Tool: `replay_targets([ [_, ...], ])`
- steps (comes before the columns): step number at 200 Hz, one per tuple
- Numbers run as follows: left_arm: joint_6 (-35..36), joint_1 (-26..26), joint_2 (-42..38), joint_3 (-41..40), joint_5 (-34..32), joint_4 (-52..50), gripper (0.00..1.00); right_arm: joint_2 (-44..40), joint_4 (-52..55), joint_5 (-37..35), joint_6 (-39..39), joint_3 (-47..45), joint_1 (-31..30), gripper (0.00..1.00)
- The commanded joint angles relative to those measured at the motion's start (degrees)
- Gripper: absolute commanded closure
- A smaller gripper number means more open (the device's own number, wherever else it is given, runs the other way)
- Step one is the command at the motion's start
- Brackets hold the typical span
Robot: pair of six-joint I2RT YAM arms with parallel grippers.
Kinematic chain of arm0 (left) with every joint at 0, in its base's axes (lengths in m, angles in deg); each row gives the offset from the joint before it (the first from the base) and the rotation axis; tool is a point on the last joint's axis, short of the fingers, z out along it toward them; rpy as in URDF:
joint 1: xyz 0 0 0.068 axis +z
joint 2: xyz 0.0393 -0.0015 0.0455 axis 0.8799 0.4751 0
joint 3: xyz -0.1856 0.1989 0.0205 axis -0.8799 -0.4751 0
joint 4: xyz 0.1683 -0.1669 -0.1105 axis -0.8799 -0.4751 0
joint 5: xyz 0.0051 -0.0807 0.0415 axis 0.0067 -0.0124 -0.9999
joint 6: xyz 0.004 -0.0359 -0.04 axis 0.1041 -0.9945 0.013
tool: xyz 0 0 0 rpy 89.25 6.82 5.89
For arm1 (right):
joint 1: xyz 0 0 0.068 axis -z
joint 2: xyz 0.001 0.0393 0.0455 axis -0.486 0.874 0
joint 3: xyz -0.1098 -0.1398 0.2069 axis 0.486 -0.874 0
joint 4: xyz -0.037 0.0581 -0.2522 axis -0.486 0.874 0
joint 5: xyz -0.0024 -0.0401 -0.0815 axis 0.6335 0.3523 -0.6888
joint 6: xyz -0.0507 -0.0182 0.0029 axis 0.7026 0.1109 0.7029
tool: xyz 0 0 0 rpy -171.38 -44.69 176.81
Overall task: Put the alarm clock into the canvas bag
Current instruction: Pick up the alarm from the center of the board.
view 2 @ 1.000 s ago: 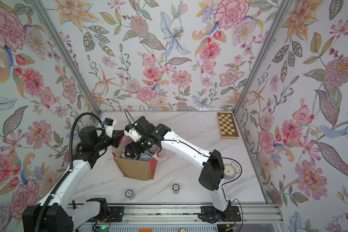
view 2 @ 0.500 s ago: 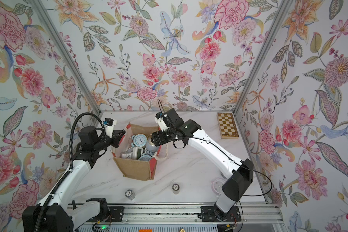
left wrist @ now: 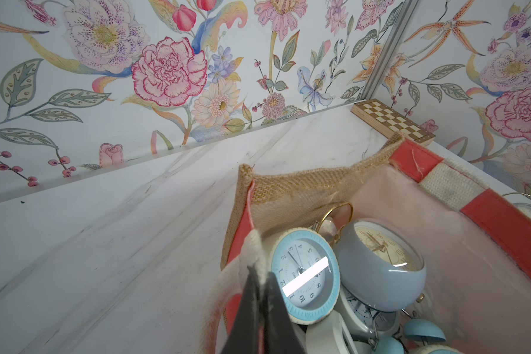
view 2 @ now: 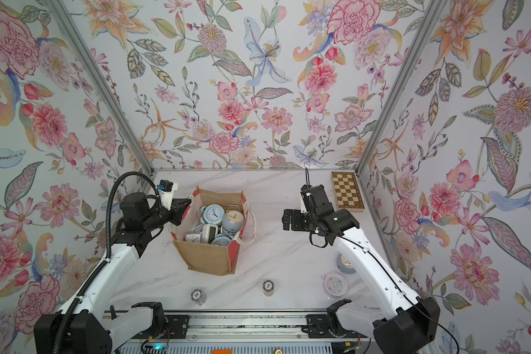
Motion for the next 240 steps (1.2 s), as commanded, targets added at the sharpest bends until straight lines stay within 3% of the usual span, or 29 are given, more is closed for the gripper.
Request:
replay_targets([
  [1, 0.95, -0.50, -1.48, 0.13, 0.10, 3.15, 1.00, -5.64, -0.12, -6.14, -3.33, -4.94, 2.82, 0.01],
  [28, 1.03, -0.59, -1.50, 0.21, 0.09, 3.11, 1.00, -11.88, -0.98, -9.49, -5.04, -11.61, 8.14, 0.01],
  [52, 0.91, -0.59, -1.33, 0.21, 0.23, 3.11, 1.00, -14.25, -0.85, -7.24, -7.25, -16.06, 14.59, 0.01],
  [79, 0.91, -0.58, -1.22, 0.30, 0.28, 3.08, 1.00, -14.86, -0.83, -4.52, -11.23, -19.88, 22.45, 0.01],
  [142, 1.17, -0.58, -1.11, 0.39, -0.07, 2.71, 1.00, -13.69, 2.33, -7.71, -17.70, -24.74, 37.10, 0.01],
  [178, 1.26, -0.59, -0.92, 0.39, -0.15, 2.69, 1.00, -9.29, 2.11, -9.26, -16.72, -26.16, 39.12, 0.01],
  [214, 1.26, -0.58, -0.62, 0.47, -0.07, 2.62, 1.00, -5.24, -3.11, -4.76, -12.76, -27.29, 39.21, 0.01],
  [240, 1.34, -0.62, -0.74, 0.45, -0.07, 2.57, 1.00, -3.11, -5.92, -5.36, -12.61, -28.00, 39.38, 0.01],
])
